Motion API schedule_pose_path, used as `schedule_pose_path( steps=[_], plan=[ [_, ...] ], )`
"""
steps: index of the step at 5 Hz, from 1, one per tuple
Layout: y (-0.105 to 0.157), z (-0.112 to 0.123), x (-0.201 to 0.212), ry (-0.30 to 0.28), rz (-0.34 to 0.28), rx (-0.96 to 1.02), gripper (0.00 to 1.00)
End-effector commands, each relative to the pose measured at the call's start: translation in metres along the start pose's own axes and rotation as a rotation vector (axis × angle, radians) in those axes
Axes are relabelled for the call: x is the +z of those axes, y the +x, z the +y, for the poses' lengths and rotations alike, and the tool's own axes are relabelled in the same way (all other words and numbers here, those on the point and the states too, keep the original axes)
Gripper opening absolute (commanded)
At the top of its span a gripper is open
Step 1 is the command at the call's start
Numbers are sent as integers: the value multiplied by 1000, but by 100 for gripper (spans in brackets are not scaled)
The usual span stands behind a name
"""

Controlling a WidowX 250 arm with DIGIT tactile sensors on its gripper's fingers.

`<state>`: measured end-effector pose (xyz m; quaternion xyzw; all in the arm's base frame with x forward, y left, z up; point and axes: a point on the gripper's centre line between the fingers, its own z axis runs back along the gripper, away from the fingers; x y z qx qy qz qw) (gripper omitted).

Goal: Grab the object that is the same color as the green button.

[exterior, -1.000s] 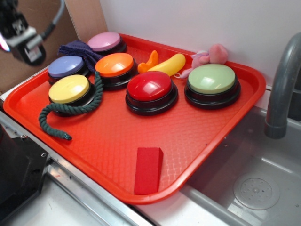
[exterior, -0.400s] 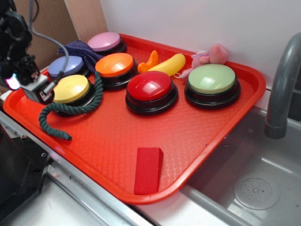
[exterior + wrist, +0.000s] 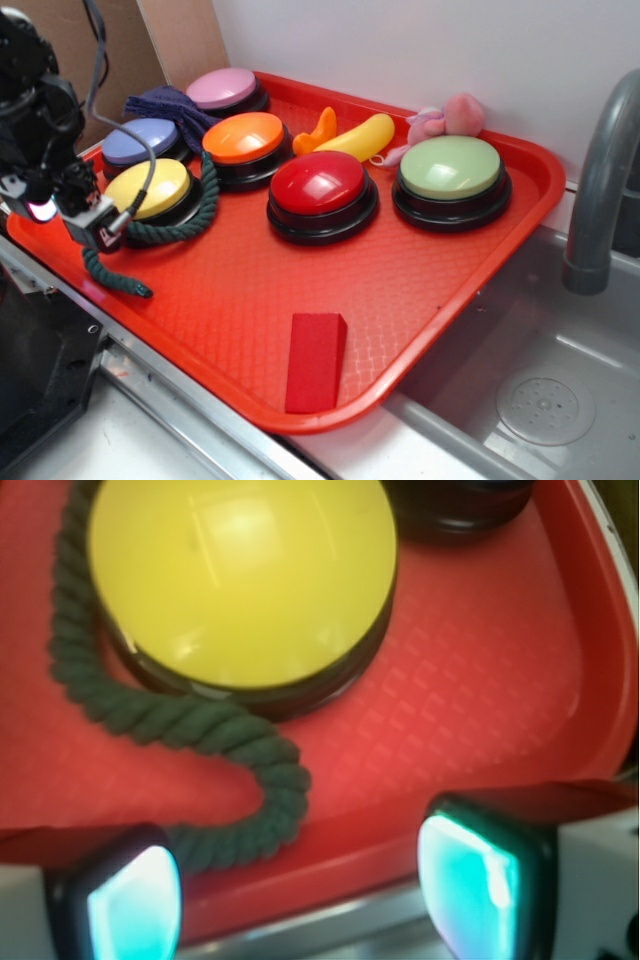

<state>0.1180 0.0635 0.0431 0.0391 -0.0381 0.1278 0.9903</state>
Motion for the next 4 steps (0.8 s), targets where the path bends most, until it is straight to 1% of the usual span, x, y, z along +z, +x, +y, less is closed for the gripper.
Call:
schedule_pose_path(
  steps=[1,2,3,4],
  plan=[
    [7,6,-21,37,-15,32,100],
    [11,5,-27,42,-29,28,78],
    [12,7,-23,40,-56,29,0],
    [10,4,-15,41,-70,24,0]
  ],
)
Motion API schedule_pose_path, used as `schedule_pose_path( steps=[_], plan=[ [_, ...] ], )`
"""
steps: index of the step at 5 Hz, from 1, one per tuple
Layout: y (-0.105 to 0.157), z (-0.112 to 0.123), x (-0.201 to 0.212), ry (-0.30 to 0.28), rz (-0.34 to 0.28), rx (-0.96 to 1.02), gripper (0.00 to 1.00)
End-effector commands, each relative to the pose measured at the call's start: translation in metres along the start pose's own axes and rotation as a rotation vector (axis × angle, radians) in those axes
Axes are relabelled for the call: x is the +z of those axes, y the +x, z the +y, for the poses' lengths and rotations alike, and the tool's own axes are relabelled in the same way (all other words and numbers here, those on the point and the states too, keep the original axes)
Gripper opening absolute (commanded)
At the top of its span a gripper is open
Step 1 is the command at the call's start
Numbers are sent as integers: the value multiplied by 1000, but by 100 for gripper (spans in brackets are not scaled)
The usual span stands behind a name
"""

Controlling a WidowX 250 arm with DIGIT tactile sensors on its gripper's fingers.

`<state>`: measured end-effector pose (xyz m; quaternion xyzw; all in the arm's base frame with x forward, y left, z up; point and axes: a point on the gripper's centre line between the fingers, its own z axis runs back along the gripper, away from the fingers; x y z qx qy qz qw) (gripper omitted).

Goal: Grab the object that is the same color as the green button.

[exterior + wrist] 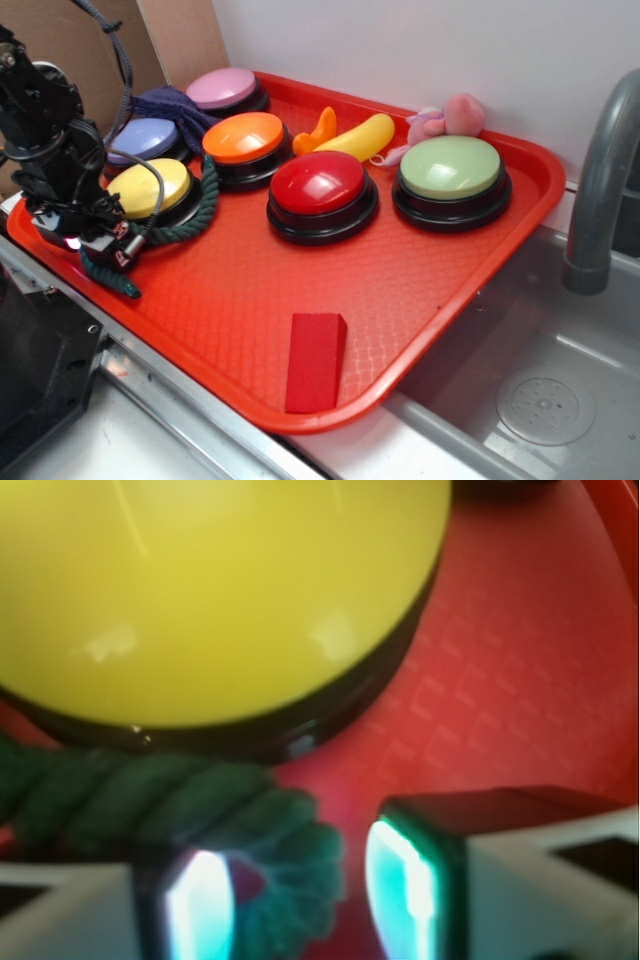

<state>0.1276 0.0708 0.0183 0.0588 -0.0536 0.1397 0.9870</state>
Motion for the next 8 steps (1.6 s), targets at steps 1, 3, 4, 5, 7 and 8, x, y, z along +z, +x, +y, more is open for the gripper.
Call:
schedule_pose_path(
  steps=[1,3,4,5,7,8],
  plan=[
    [3,-2,19,41,-49,9,0],
    [10,-41,59,50,8,79,0],
    [11,-69,90,-45,54,49,0],
    [12,-88,122,-159,63,-4,0],
    [15,-84,170,-295,115,-56,0],
    [20,-81,173,-282,80,-80,0]
  ],
)
